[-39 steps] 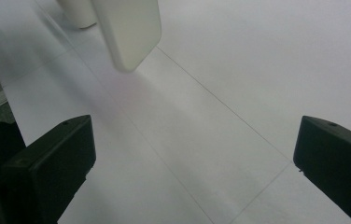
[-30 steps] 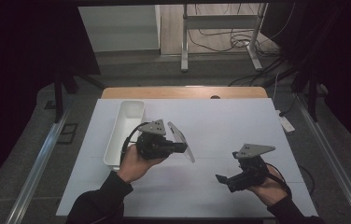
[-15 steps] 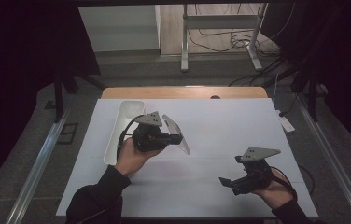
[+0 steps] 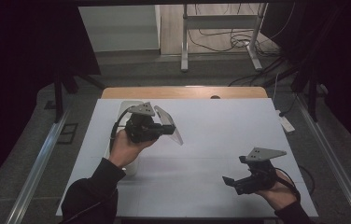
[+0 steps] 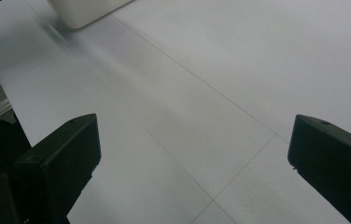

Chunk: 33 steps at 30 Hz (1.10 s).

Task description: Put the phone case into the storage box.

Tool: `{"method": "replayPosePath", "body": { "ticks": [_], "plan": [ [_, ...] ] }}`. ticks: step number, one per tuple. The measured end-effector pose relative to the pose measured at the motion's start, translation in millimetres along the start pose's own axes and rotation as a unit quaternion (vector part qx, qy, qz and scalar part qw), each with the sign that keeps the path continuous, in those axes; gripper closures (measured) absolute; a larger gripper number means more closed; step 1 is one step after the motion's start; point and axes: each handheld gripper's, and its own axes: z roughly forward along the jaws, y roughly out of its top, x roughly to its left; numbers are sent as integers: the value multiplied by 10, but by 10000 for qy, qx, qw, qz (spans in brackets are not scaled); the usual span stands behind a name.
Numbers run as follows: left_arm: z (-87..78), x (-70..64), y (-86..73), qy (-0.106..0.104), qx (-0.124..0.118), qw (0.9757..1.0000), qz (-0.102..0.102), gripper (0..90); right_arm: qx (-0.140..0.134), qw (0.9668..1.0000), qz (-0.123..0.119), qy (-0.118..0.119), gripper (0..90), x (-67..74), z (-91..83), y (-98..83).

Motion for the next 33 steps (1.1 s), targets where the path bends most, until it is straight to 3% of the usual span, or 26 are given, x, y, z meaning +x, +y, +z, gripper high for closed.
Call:
{"method": "replayPosePath", "body": {
  "ticks": [7, 14, 33],
  "plan": [
    [-93, 95, 42, 197, 27, 9998, -73, 885, 28, 9999, 115, -25, 59, -6, -34, -21],
    [-183, 194, 51, 382, 23, 9991, -197, 885, 91, 9999, 35, -71, 66, -2, -54, -48],
    [-416, 473, -20, 918, 101, 9942, -544, 885, -22, 9994, 222, -247, 109, -62, -182, -129]
  ]
}}
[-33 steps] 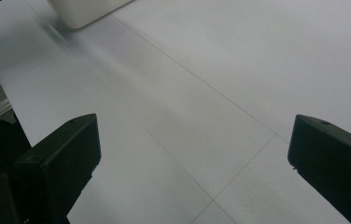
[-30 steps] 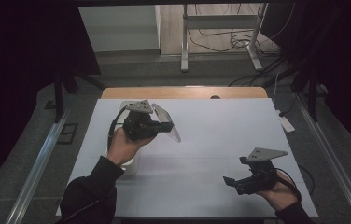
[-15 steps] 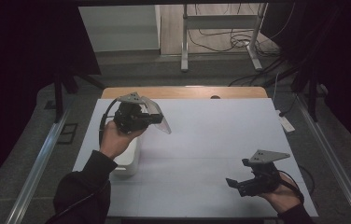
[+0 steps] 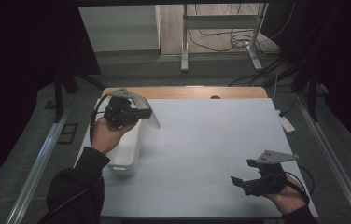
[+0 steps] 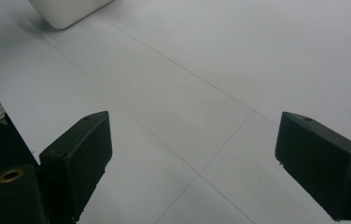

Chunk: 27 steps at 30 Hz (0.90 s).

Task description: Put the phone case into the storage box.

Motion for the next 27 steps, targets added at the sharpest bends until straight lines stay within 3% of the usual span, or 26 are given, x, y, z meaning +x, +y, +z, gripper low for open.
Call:
{"method": "replayPosePath", "body": {
  "ticks": [9, 13, 27],
  "plan": [
    [-74, 133, -13, 194, 33, 9997, -148, 885, 126, 9996, -154, -215, 39, -36, -25, -79],
    [-98, 192, -15, 268, 56, 9994, -206, 885, 143, 9993, -72, -337, 1, -70, -53, -120],
    [-171, 369, -24, 520, 115, 9979, -368, 885, 282, 9974, 181, -631, 0, -176, -181, -285]
  ]
}}
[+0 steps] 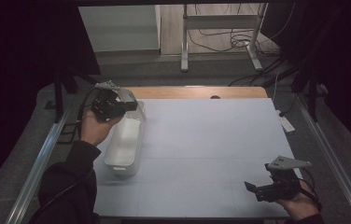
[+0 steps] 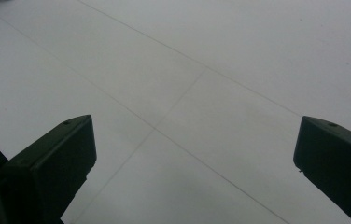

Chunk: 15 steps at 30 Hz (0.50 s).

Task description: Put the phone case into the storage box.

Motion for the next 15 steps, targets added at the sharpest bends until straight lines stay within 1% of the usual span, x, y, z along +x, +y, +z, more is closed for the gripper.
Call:
{"method": "replayPosePath", "body": {
  "ticks": [7, 11, 12, 15],
  "plan": [
    [-11, 65, 2, 113, 33, 9999, -66, 885, 78, 9997, 143, -179, 0, -47, -77, -107],
    [-9, 100, 10, 188, 51, 9997, -112, 885, 132, 9992, 285, -239, 0, -70, -114, -170],
    [-7, 104, 12, 205, 55, 9997, -119, 885, 97, 9991, 322, -266, 0, -74, -132, -175],
    [-7, 124, 16, 265, 74, 9995, -156, 885, 102, 9987, 390, -327, 0, -83, -157, -193]
  ]
}}
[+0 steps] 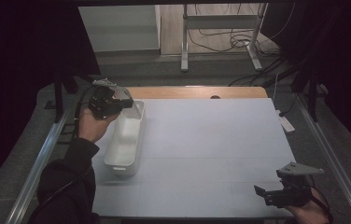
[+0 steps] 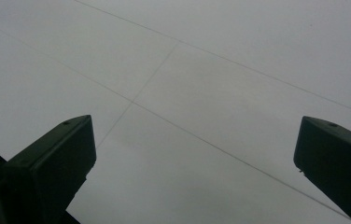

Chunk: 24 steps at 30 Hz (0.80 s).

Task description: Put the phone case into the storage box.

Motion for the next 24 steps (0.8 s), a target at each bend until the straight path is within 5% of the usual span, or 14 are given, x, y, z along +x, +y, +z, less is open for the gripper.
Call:
{"method": "replayPosePath", "body": {
  "ticks": [24],
  "plan": [
    [275, 140, -28, 414, 263, 9986, -209, 885, -14, 9999, 31, -106, 0, -7, -97, -65]
  ]
}}
